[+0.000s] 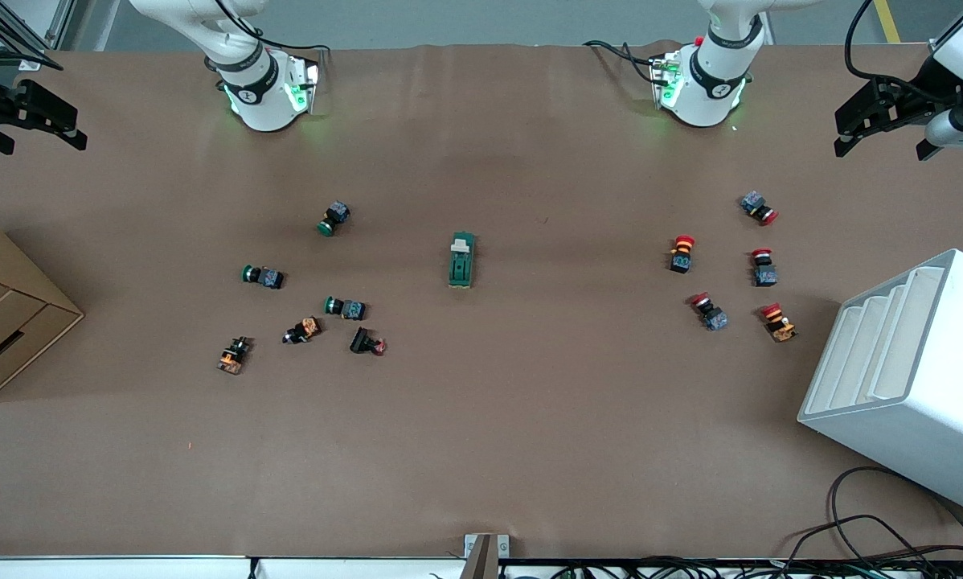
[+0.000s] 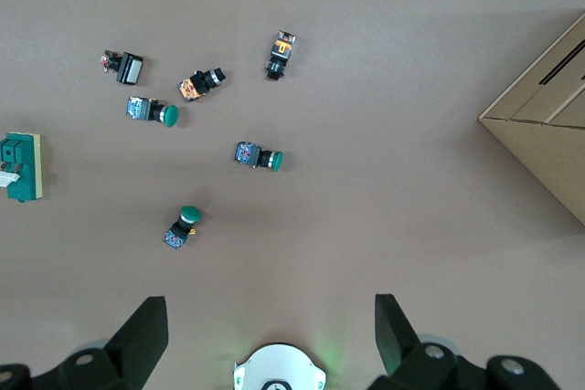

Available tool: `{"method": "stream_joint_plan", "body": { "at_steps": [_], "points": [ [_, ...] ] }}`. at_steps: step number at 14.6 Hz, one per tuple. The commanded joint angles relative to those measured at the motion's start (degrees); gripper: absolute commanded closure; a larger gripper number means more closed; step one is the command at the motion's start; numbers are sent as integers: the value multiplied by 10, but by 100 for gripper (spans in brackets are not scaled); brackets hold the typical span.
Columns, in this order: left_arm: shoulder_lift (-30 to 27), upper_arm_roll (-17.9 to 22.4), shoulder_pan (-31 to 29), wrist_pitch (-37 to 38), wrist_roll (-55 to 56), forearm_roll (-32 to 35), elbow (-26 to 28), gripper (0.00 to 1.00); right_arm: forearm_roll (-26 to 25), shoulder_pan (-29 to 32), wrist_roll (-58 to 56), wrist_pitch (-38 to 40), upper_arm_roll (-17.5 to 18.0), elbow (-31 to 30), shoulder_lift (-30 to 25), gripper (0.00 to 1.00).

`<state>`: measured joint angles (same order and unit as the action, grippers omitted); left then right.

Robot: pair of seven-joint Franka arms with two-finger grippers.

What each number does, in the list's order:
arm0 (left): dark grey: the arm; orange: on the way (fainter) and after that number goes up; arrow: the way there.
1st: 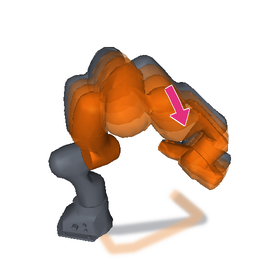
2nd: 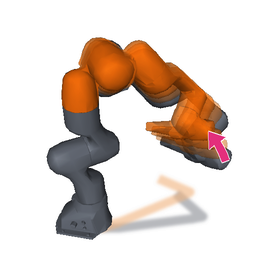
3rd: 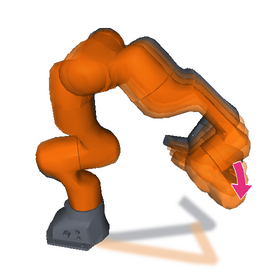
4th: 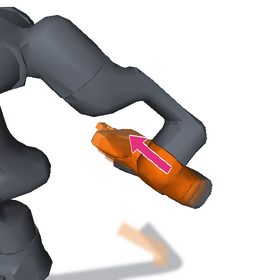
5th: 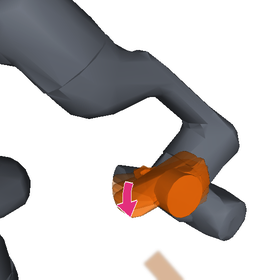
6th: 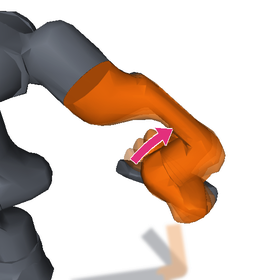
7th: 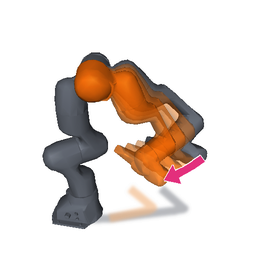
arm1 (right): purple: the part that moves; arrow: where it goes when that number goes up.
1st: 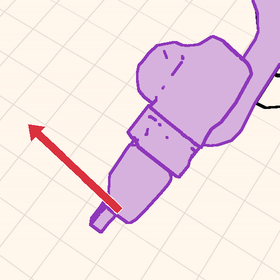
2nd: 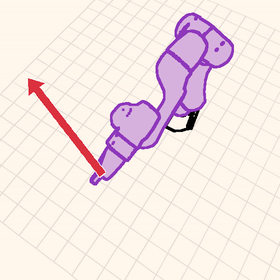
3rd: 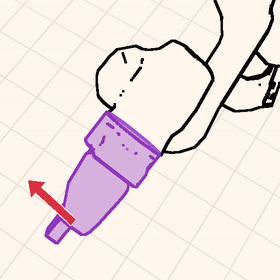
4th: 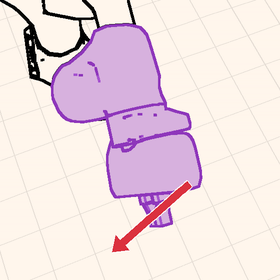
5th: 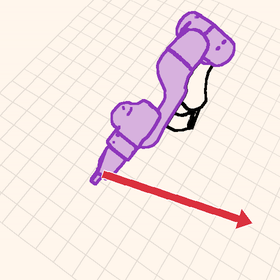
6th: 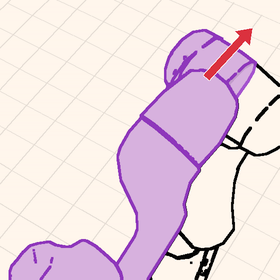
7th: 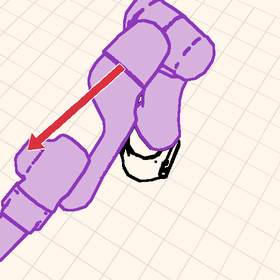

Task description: Close load switch with both arms

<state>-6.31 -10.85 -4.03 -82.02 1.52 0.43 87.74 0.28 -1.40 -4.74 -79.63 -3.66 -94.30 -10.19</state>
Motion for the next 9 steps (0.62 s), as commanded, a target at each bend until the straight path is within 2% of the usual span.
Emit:
{"method": "stream_joint_plan", "body": {
  "at_steps": [1, 4, 7, 9],
  "points": [
    [-8, 1, 0, 4, -5, 5, 2, 0, -10, 2, 3, 4, 1, -1, -13, 0],
    [-6, 1, -4, 3, -5, 1, -1, 0, -19, -2, 3, 4, 2, 4, -13, 0],
    [23, -8, 6, 2, 5, -2, -15, 0, -23, -3, 5, 3, 3, 19, -10, 0],
    [48, -35, 20, -22, 20, -9, -13, 0, -23, -3, 5, 3, 2, 29, -4, 0]
  ]
}}
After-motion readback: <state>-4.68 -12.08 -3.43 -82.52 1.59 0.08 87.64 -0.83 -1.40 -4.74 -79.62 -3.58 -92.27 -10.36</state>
